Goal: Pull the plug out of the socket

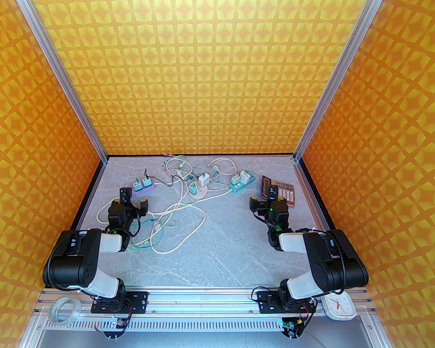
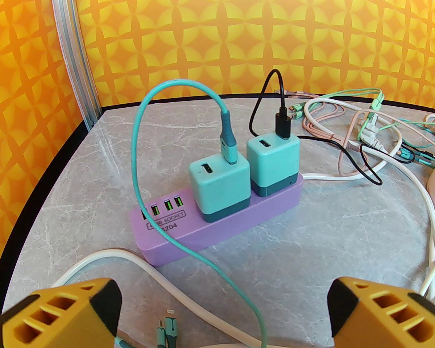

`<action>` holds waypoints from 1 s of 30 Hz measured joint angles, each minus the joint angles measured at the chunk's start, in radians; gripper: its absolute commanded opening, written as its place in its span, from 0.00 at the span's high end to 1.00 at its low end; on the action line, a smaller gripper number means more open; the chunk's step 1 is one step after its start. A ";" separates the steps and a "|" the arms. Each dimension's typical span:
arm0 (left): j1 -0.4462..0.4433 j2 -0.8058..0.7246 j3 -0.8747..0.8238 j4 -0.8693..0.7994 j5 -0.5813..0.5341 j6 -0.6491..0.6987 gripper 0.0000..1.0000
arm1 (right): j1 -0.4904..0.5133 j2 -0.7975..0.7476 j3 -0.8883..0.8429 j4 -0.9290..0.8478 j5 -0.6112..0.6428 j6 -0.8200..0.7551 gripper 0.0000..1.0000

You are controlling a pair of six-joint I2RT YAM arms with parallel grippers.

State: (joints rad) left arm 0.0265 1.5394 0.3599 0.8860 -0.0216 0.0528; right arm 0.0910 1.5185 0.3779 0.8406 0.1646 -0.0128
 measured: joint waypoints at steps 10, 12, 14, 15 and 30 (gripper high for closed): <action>0.001 -0.221 0.529 -0.797 -0.111 -0.220 0.01 | 0.000 -0.276 0.082 -0.335 0.119 0.116 0.01; 0.002 -0.233 0.650 -0.943 -0.129 -0.304 0.01 | 0.000 -0.336 0.163 -0.474 0.171 0.210 0.01; 0.002 -0.263 0.709 -1.060 -0.129 -0.389 0.01 | -0.001 -0.372 0.231 -0.562 0.198 0.291 0.01; 0.002 -0.286 0.714 -1.109 -0.122 -0.428 0.01 | -0.001 -0.383 0.256 -0.592 0.196 0.320 0.01; -0.103 -0.703 0.382 -1.203 0.167 -0.657 0.01 | -0.001 -0.045 0.541 -0.807 -0.171 0.273 0.09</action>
State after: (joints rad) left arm -0.0761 0.8368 0.7418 -0.3172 0.1452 -0.6041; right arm 0.0902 1.4734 0.9188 0.0338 -0.0059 0.2600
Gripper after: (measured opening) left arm 0.991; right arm 0.965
